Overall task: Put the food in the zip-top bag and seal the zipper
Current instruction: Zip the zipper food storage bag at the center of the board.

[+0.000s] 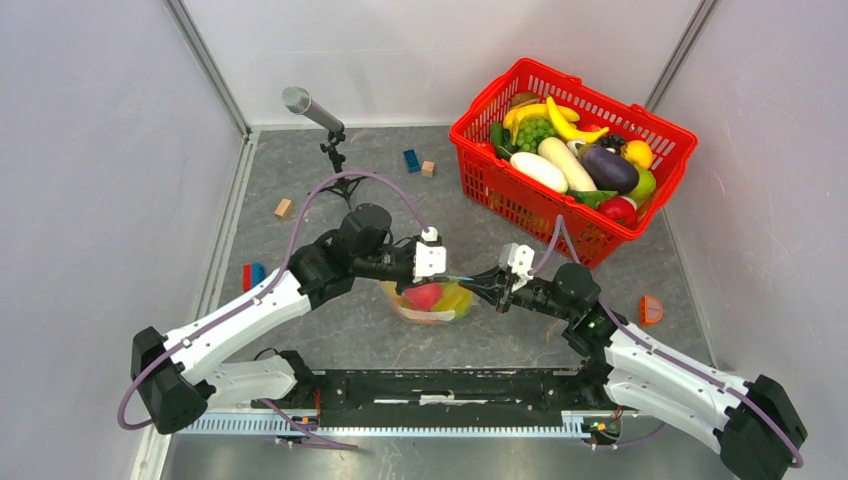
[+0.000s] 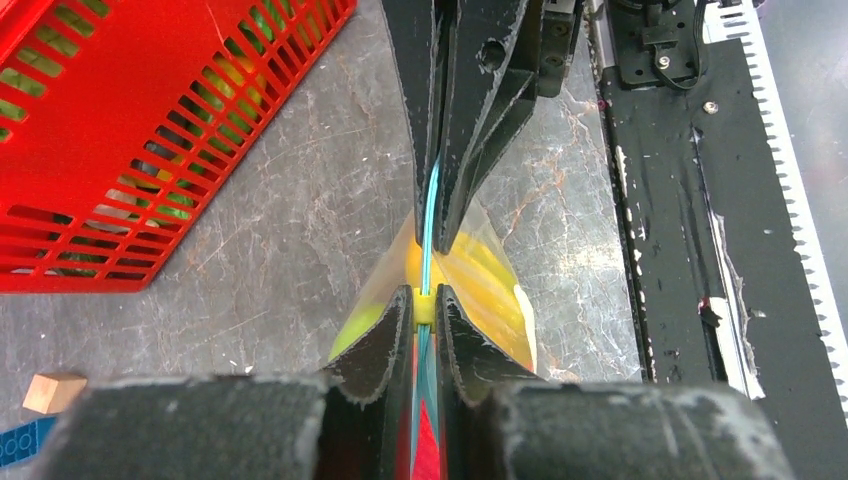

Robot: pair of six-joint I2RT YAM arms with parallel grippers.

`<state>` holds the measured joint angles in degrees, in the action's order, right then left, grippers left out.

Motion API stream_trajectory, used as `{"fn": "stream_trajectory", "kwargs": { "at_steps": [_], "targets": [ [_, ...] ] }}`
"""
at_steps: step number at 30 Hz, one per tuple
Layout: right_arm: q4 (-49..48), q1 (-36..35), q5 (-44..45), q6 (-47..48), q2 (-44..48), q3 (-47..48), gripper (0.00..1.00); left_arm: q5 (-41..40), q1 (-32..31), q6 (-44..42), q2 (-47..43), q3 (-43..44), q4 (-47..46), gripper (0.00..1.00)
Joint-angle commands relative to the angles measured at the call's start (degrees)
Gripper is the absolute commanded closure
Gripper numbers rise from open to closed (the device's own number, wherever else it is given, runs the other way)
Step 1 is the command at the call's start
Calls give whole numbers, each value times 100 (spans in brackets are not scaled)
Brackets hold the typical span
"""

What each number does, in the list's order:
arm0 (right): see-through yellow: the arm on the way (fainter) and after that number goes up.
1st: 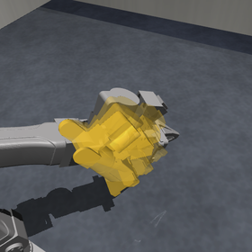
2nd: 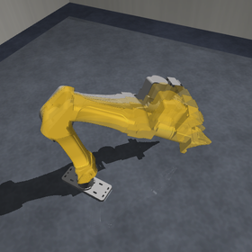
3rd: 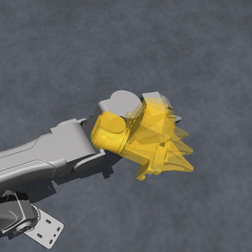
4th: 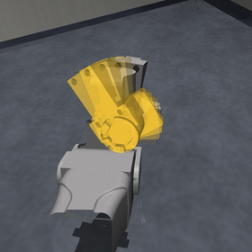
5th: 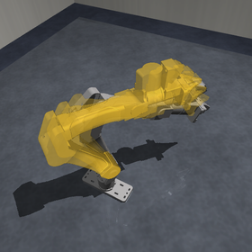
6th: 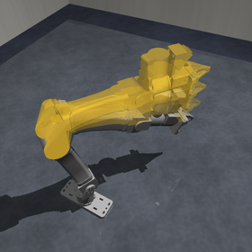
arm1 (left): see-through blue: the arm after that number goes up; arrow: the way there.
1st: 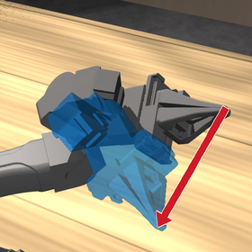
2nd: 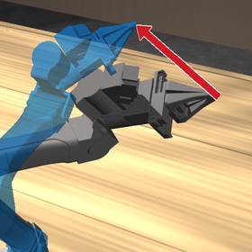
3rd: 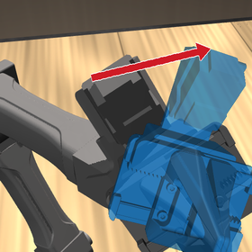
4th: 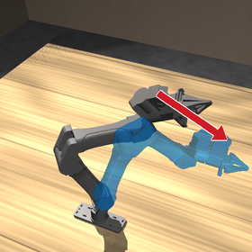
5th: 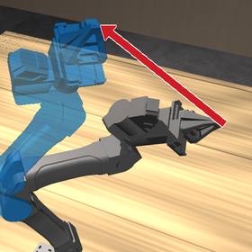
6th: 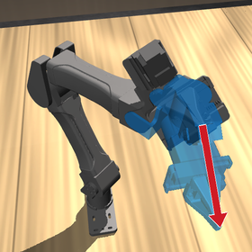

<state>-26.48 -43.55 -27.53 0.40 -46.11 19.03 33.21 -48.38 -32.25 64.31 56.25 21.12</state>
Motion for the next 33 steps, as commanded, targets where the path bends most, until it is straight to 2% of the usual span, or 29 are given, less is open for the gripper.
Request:
{"fn": "stream_trajectory", "kwargs": {
  "at_steps": [1,6,13,22,28,33],
  "targets": [
    [-159,4,819,-259,326,-159,100,-385,30,288,-337,-134,-192,98],
    [81,4,1383,-418,466,-325,100,-1023,118,264,-649,-347,-210,98],
    [104,13,2971,-831,930,-668,100,-1422,349,312,-931,-429,77,98],
    [423,87,3925,-1176,1036,-701,100,-2152,476,434,-1180,-517,376,98],
    [245,189,3924,-1312,1182,-841,100,-2114,505,203,-1307,-420,1054,95],
    [225,207,3745,-1327,1131,-836,100,-2506,523,108,-1333,-404,1351,94]
  ]
}}
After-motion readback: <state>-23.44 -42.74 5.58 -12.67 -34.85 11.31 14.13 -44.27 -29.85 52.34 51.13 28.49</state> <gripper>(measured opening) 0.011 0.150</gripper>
